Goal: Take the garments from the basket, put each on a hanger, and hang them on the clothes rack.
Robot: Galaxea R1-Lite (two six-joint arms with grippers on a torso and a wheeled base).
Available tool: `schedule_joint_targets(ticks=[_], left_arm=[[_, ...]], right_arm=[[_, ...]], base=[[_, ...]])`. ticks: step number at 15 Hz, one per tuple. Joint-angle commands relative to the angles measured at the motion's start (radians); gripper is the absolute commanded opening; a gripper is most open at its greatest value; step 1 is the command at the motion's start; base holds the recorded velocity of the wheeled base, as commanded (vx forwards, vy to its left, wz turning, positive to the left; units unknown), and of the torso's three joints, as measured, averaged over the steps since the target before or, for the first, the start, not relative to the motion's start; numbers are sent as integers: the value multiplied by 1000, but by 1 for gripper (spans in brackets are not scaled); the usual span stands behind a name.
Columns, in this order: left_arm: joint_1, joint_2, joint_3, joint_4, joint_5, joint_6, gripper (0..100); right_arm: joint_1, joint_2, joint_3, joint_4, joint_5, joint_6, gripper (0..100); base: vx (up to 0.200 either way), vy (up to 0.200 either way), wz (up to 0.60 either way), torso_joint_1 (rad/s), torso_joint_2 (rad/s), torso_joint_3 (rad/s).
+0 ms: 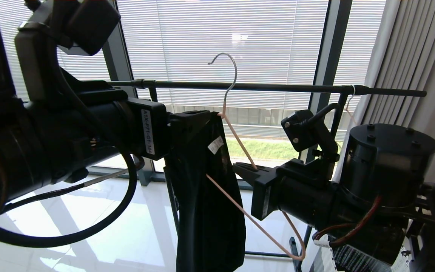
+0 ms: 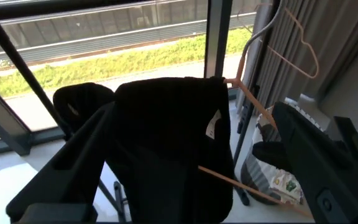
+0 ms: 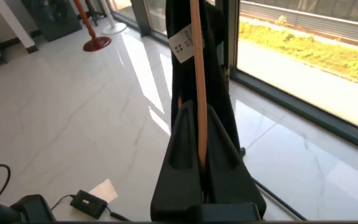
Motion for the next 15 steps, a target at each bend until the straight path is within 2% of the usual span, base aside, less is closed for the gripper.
schedule_joint_targets(ticks=[1, 3, 5, 7, 10, 12, 13, 15], left_arm=[[6, -50, 35, 3, 0, 2, 100], [39, -136, 169, 0, -19, 98, 100], [44, -226, 281, 0, -148, 164, 100], [42, -285, 385, 0, -275, 216, 100], [41, -292, 499, 0, -379, 373, 100], [35, -282, 522, 0, -431, 416, 100], [24, -263, 525, -2, -456, 419, 100], [13, -236, 525, -37, -457, 419, 100]], right_arm=[[-19, -26, 19, -2, 2, -25, 0], [-79, -107, 112, -2, 71, -120, 0], [-111, -218, 249, -1, 205, -187, 0], [-108, -297, 358, 13, 261, -238, 0], [-93, -348, 454, 21, 349, -308, 0], [-67, -354, 470, 22, 363, -315, 0], [-16, -356, 470, 22, 363, -316, 0], [30, -351, 471, 22, 361, -336, 0]], base=[[0, 0, 0, 0, 0, 0], [0, 0, 0, 0, 0, 0], [0, 0, 0, 0, 0, 0], [0, 0, 0, 0, 0, 0], [0, 0, 0, 0, 0, 0], [0, 0, 0, 0, 0, 0], [0, 0, 0, 0, 0, 0], [0, 0, 0, 0, 0, 0]])
